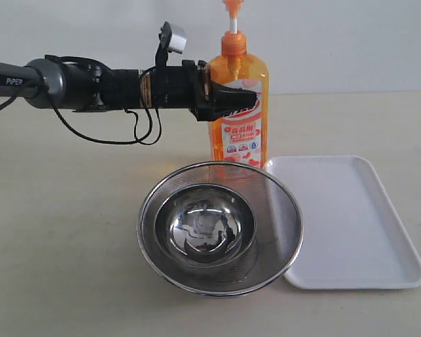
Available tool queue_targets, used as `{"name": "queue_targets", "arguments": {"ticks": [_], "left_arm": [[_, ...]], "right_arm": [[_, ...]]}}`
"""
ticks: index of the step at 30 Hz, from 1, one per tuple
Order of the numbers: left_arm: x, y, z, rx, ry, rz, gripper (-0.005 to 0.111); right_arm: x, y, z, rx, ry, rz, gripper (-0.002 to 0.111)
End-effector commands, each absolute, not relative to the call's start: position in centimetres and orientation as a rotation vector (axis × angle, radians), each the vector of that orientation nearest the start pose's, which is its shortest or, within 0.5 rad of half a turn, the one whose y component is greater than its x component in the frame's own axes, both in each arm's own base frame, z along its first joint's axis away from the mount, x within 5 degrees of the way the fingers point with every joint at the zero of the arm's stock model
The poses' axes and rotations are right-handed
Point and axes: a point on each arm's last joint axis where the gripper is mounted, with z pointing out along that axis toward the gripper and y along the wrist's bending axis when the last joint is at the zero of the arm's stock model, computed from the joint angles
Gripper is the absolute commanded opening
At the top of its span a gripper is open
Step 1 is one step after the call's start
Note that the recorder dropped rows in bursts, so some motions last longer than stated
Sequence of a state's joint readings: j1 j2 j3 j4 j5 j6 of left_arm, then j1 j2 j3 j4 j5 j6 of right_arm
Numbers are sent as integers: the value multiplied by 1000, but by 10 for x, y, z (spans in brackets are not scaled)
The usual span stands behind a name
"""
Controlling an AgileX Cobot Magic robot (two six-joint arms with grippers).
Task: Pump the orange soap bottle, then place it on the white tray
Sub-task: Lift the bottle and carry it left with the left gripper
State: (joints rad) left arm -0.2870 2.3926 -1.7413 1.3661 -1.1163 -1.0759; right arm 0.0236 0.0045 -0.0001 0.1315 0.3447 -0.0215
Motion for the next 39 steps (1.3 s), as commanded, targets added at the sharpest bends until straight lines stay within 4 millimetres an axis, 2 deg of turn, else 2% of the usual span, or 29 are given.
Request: {"name": "queue_targets", "arguments": {"ticks": [1, 4, 8, 12, 17, 21, 24, 30, 39], "left_arm": [[462, -202, 208, 966, 1349, -1062, 5], [464, -191, 224, 954, 1330, -1033, 5], [465, -165, 254, 855, 1371, -1092, 5], [458, -142, 278, 884, 1336, -1121, 5], [450, -127, 285, 1006, 1418, -1053, 5], [444, -126, 301, 1002, 1422, -1050, 5], [442, -122, 301, 971, 1500, -936, 5], [418, -111, 293, 878, 1623, -781, 5], [377, -92, 291, 615, 1575, -600, 5]], "right_arm": [[54, 5, 183, 41, 1816, 122, 0], [54, 5, 183, 41, 1816, 122, 0], [54, 5, 183, 41, 1816, 122, 0], [54, 5, 183, 41, 1816, 122, 0], [54, 5, 183, 41, 1816, 122, 0], [54, 5, 183, 41, 1816, 122, 0], [54, 5, 183, 41, 1816, 122, 0], [54, 5, 183, 41, 1816, 122, 0], [54, 5, 183, 41, 1816, 122, 0]]}}
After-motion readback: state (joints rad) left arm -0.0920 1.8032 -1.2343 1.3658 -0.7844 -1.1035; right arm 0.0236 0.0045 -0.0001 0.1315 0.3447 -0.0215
